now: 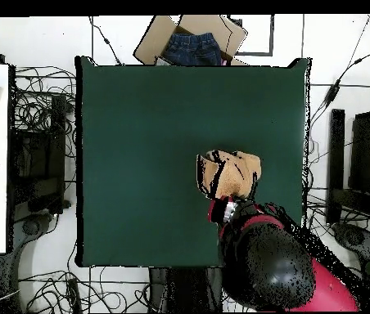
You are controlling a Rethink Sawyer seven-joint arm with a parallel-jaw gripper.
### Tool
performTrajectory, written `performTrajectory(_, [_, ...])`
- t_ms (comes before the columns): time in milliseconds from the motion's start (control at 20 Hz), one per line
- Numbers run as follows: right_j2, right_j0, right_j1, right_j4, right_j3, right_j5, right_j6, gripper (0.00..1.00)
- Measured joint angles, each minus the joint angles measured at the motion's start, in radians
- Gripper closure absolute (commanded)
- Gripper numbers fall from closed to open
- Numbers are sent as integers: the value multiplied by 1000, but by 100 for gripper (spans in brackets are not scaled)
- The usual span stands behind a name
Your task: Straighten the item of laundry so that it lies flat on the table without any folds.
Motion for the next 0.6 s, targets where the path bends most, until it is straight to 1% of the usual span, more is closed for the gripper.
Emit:
performTrajectory(100, [28,-14,19,-1,21,-41,0,100])
performTrajectory(250, [53,-26,31,-2,33,-61,0,100])
performTrajectory(600, [150,-65,94,-4,70,-146,0,100])
